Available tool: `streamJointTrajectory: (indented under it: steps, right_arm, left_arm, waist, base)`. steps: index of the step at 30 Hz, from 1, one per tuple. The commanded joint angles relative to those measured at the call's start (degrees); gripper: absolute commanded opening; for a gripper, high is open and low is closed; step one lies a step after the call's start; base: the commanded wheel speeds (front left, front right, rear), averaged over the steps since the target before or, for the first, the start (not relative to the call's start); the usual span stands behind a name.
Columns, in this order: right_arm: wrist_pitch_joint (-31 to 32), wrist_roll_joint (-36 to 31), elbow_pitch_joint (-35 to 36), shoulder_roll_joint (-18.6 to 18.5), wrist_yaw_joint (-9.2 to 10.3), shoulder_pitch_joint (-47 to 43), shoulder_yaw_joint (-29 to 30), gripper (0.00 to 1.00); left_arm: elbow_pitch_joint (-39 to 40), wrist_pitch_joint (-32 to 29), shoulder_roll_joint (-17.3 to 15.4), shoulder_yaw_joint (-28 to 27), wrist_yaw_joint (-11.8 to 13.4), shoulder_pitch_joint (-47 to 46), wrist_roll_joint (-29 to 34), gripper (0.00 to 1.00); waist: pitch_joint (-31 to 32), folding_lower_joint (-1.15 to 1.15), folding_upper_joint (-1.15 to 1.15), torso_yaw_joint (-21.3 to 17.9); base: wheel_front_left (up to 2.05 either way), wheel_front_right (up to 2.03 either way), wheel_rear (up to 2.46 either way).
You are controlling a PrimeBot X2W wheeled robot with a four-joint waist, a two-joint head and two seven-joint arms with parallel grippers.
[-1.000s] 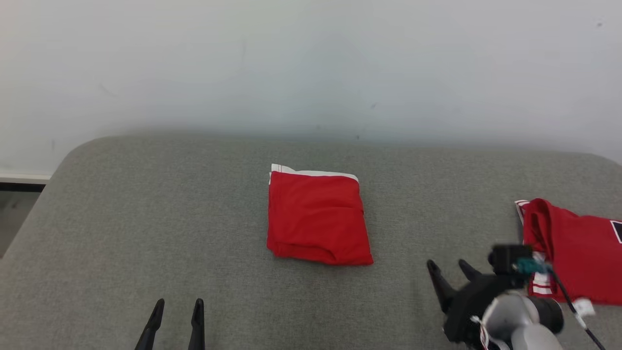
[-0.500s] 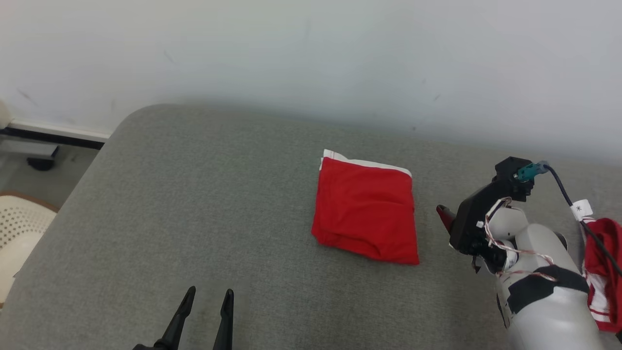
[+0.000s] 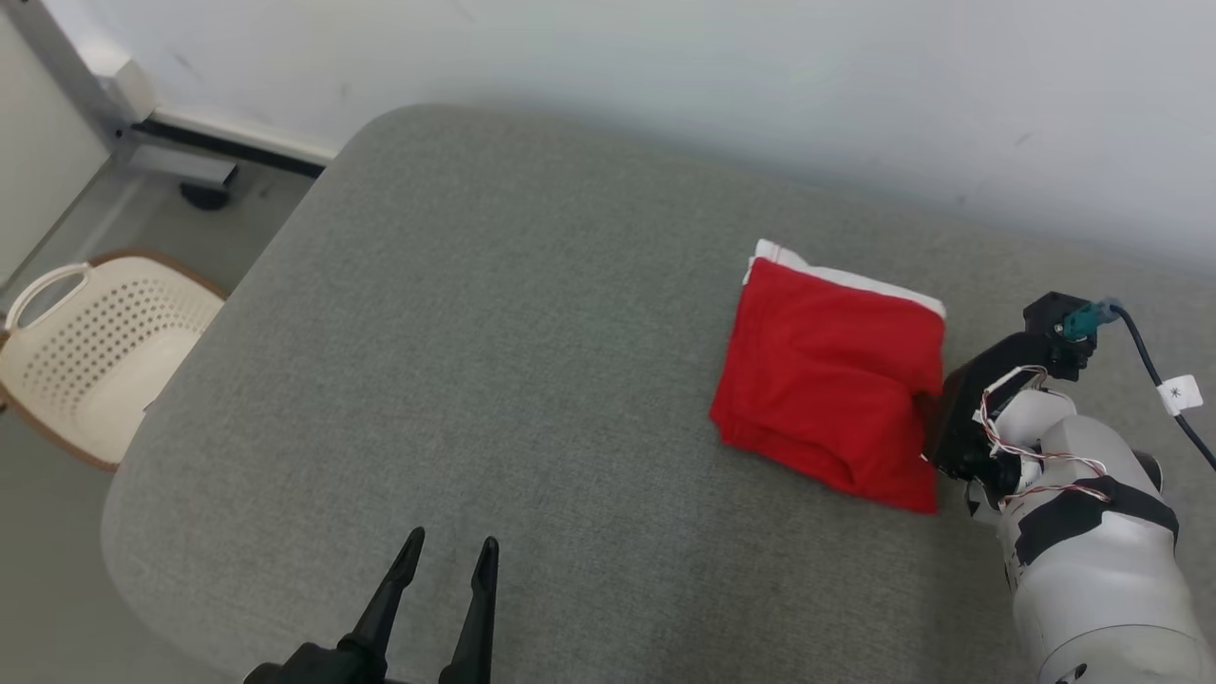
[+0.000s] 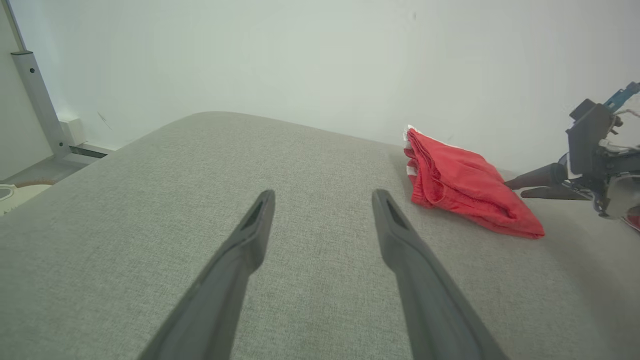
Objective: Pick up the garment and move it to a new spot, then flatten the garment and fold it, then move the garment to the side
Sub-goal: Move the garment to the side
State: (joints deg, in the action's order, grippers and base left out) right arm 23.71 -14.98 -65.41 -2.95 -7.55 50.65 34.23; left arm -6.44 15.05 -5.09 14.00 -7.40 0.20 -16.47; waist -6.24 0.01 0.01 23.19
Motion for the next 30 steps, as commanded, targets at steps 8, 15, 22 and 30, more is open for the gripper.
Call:
streamJointTrajectory:
  steps: [8,15,22,30]
  right_arm:
    - [-1.3,-6.6,-4.2,0.2,0.15,2.0,7.2,1.0]
    - [-4.4,-9.2,-8.3,0.4,0.03,3.6,7.7,0.0]
    - [-9.9,-8.3,-8.5,0.0,0.07,3.6,3.2,0.0]
    - [-11.5,-1.4,-8.6,0.0,0.07,2.8,-10.8,0.0]
  left_arm:
    - [0.0,0.2,0.5,0.6,-0.1,-1.6,-0.3,1.0]
    - [-0.5,0.2,0.4,0.7,-0.1,-1.9,-0.3,1.0]
    - [-0.1,0.2,-0.3,0.9,-0.1,-1.9,0.0,1.0]
    - [0.6,0.2,-0.6,-0.4,-0.1,-0.7,-0.1,1.0]
  waist:
    - [-3.9,-0.01,-0.01,3.2]
    - [-2.8,-0.01,-0.01,1.5]
    - [-0.2,-0.01,-0.01,-3.6]
    - [2.3,-0.01,-0.01,-13.1]
  base:
    - [0.0,0.0,0.0]
    - [0.0,0.0,0.0]
    - [0.0,0.0,0.0]
    - [0.0,0.0,0.0]
